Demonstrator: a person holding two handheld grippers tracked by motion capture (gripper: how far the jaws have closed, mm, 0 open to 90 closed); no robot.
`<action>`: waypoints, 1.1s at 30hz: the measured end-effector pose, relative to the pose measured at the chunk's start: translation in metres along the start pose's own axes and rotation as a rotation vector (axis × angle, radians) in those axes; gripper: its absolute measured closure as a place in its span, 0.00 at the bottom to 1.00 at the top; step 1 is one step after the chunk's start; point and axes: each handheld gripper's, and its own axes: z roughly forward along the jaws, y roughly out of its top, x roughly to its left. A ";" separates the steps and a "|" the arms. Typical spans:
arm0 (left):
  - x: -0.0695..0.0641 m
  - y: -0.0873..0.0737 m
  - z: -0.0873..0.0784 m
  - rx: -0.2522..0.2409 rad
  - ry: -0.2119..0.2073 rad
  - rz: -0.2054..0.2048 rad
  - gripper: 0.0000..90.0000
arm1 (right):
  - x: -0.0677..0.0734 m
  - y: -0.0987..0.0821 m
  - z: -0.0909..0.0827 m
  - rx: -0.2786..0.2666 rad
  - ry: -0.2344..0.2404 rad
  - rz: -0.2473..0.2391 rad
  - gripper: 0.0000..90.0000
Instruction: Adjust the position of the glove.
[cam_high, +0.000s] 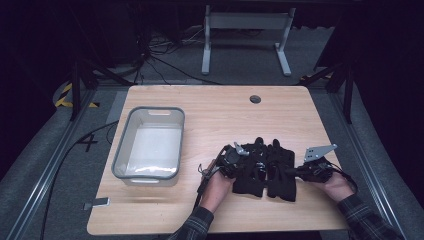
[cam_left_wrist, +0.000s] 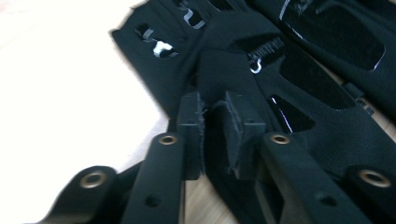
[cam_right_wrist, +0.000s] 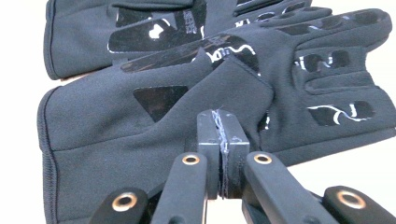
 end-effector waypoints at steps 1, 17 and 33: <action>0.003 0.000 -0.001 -0.004 -0.003 -0.015 0.79 | -0.001 0.000 -0.002 -0.007 -0.003 0.003 1.00; 0.005 -0.003 0.010 0.029 0.009 -0.041 0.83 | -0.008 -0.005 -0.010 -0.014 -0.066 0.032 1.00; 0.015 0.000 -0.001 -0.081 0.009 -0.139 0.97 | -0.010 -0.006 -0.008 -0.009 -0.070 0.035 1.00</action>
